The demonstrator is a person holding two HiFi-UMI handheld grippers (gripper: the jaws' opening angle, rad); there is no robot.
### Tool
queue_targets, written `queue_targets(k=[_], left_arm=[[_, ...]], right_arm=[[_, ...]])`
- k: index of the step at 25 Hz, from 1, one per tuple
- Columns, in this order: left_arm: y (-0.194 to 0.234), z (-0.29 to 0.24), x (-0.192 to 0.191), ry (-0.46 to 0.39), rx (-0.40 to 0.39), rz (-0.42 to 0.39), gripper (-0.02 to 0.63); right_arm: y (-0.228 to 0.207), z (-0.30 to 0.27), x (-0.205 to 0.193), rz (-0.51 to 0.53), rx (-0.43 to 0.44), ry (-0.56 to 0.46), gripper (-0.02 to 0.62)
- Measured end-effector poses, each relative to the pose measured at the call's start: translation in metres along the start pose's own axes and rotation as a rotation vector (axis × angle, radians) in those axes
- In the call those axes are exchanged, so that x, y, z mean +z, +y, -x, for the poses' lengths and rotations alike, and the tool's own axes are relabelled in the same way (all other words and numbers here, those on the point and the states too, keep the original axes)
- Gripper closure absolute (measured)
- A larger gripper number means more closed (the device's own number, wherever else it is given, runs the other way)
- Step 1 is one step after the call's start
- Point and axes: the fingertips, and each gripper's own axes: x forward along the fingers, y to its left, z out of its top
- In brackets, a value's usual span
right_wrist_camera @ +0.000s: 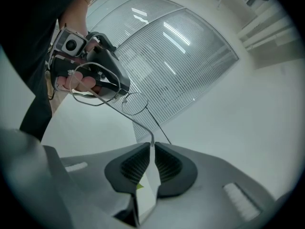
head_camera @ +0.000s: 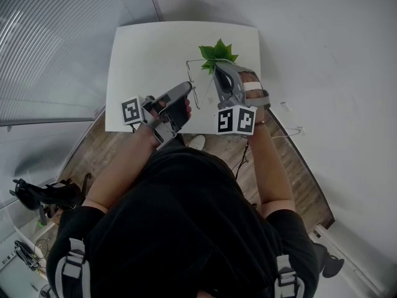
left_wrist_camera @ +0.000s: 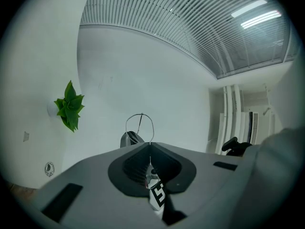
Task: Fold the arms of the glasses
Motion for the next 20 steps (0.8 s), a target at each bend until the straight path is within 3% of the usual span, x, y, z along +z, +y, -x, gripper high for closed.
queue_targets(k=[20], left_arm=[[0.003,0.000,0.003,-0.004,0.007,0.014,0.594]], right_arm=[[0.016,-0.009,0.019,0.016,0.063,-0.042,0.525]])
